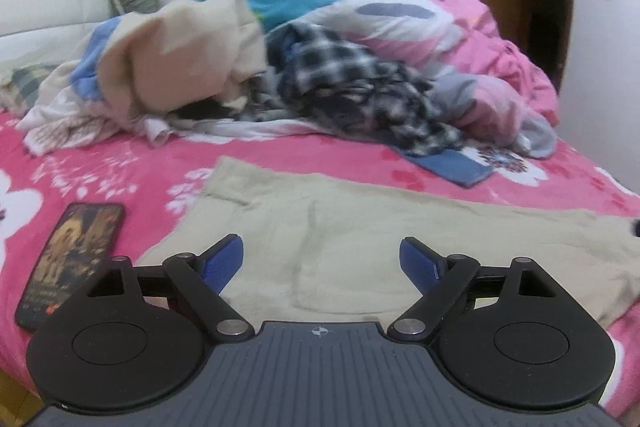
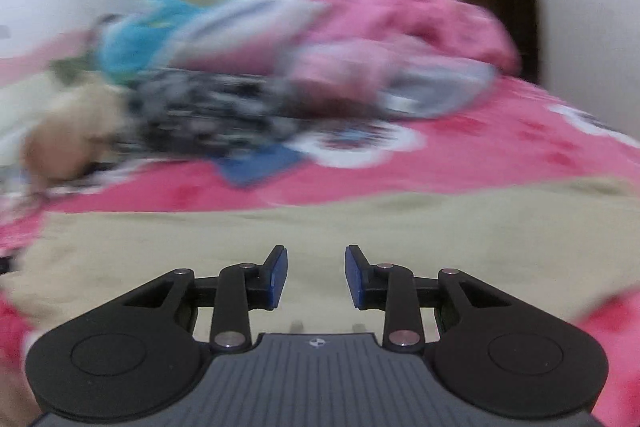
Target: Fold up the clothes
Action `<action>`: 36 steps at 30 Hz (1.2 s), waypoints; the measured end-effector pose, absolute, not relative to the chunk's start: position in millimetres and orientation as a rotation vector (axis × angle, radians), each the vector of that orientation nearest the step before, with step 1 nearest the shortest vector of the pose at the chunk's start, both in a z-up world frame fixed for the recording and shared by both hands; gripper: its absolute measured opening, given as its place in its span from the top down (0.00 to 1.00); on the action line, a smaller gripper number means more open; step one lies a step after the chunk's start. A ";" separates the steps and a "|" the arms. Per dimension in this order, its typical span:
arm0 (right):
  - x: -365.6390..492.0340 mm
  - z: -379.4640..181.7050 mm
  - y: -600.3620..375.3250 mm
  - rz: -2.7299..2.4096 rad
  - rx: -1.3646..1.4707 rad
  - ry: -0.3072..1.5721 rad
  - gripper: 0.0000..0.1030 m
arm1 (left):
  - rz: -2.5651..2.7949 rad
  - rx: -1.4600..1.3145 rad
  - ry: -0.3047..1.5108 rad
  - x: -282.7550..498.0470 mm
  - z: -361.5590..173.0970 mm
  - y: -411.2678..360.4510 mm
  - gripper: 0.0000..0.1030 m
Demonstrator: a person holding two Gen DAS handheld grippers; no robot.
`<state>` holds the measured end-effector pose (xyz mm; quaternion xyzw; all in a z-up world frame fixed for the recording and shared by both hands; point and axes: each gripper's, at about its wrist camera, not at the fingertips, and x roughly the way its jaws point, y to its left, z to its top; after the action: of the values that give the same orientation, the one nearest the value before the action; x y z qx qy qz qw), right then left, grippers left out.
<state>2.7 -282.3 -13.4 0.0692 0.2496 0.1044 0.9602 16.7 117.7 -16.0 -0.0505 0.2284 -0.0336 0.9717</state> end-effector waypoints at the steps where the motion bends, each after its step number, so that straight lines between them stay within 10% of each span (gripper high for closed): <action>1: 1.5 -11.9 -267.7 0.271 0.145 0.500 0.68 | -0.082 -0.094 0.467 17.8 -14.5 112.0 0.16; 36: 8.6 -46.5 -379.8 -0.012 -0.113 0.694 0.69 | -0.343 0.087 0.684 47.8 -46.5 -22.2 0.16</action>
<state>8.6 -379.8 -46.5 -0.0552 0.3397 -0.0058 0.9389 47.8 -22.2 -46.5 0.0425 0.3336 -0.1672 0.9268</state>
